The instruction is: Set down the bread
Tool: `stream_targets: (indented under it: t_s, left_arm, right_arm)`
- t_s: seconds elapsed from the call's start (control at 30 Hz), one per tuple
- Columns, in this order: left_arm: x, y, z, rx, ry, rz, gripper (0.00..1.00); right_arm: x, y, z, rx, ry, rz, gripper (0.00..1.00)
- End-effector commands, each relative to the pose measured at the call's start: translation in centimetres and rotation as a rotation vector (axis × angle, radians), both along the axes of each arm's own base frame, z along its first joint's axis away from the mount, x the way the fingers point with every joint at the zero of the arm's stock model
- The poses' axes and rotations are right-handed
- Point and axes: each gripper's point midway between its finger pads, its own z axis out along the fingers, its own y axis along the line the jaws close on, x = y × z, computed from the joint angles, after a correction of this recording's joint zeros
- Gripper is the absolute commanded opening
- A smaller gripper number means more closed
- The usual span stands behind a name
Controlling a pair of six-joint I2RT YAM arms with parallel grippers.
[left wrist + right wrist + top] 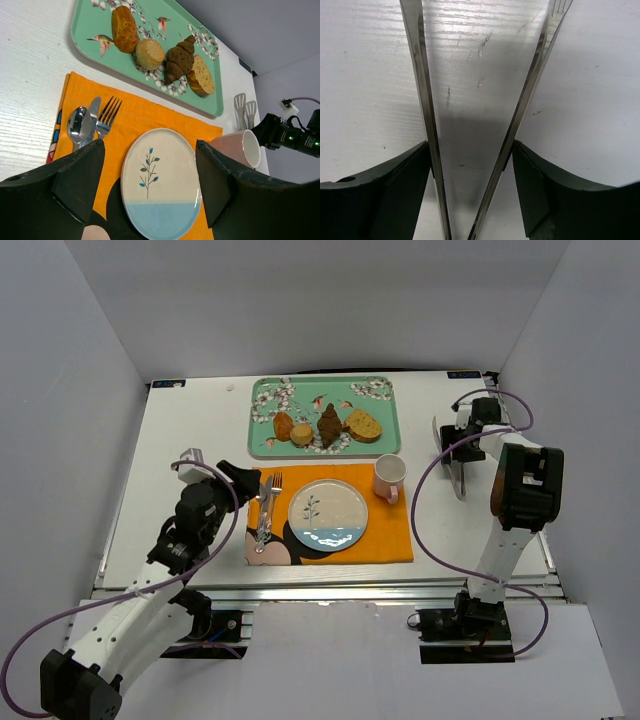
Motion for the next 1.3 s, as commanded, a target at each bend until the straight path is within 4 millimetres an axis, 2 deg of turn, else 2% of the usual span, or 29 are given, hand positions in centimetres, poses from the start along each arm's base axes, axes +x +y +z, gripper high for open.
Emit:
stream_targets:
  t_s: [0.0, 0.1, 0.23, 0.33, 0.43, 0.53, 0.57, 0.63, 0.7, 0.73, 0.77, 0.83, 0.93, 1.03, 1.17, 1.27]
  left_arm:
    - [0.5, -0.2, 2.6, -0.009, -0.061, -0.007, 0.82]
    - [0.5, -0.2, 2.6, -0.011, -0.060, -0.008, 0.82]
    - [0.3, -0.1, 2.8, -0.016, -0.064, -0.004, 0.82]
    - [0.1, 0.2, 2.9, -0.021, -0.070, 0.004, 0.82]
    - [-0.2, 0.4, 3.0, -0.030, -0.074, 0.010, 0.82]
    - [-0.4, 0.5, 3.2, -0.035, -0.079, 0.014, 0.82]
    - [-0.4, 0.5, 3.1, -0.036, -0.078, 0.014, 0.82]
    - [-0.5, 0.6, 3.4, -0.040, -0.083, 0.016, 0.82]
    - [-0.6, 0.7, 3.5, -0.042, -0.087, 0.016, 0.82]
    - [-0.6, 0.7, 3.8, -0.044, -0.093, 0.016, 0.82]
    - [-0.5, 0.6, 4.0, -0.046, -0.097, 0.014, 0.82]
    - [-0.5, 0.5, 4.1, -0.048, -0.098, 0.011, 0.82]
    - [-0.6, 0.6, 4.5, -0.049, -0.102, 0.014, 0.82]
    - [-0.8, 0.8, 4.6, -0.059, -0.107, 0.023, 0.82]
    - [-0.7, 0.8, 4.8, -0.061, -0.108, 0.025, 0.82]
    - [-0.7, 0.9, 4.8, -0.055, -0.105, 0.026, 0.82]
  right_arm:
    - [-4.1, 0.0, -3.7, -0.003, 0.184, 0.049, 0.70]
    - [-4.5, -0.1, -4.4, -0.020, 0.201, 0.069, 0.70]
    - [-5.1, -0.5, -5.4, -0.040, 0.231, 0.089, 0.63]
    - [-5.1, -0.5, -5.5, -0.041, 0.226, 0.104, 0.50]
    - [-4.8, -0.6, -5.1, -0.056, 0.197, 0.122, 0.27]
    - [-4.1, -0.3, -3.5, -0.045, 0.144, 0.161, 0.15]
    - [-3.8, 0.0, -2.1, -0.031, 0.111, 0.177, 0.09]
    - [-3.1, 2.0, 0.5, 0.061, 0.051, 0.259, 0.03]
    - [-2.0, 4.3, 4.9, 0.157, -0.052, 0.334, 0.03]
    - [-1.7, 7.4, 9.8, 0.275, -0.152, 0.427, 0.13]
    - [-1.2, 9.4, 12.7, 0.317, -0.196, 0.474, 0.21]
    - [-0.9, 11.8, 15.3, 0.358, -0.228, 0.530, 0.27]
    - [-0.3, 14.3, 18.7, 0.401, -0.286, 0.574, 0.32]
    - [-0.2, 17.9, 21.7, 0.429, -0.328, 0.656, 0.40]
    - [-0.9, 21.7, 23.2, 0.436, -0.345, 0.738, 0.43]
    - [-0.6, 23.5, 22.9, 0.476, -0.314, 0.728, 0.43]
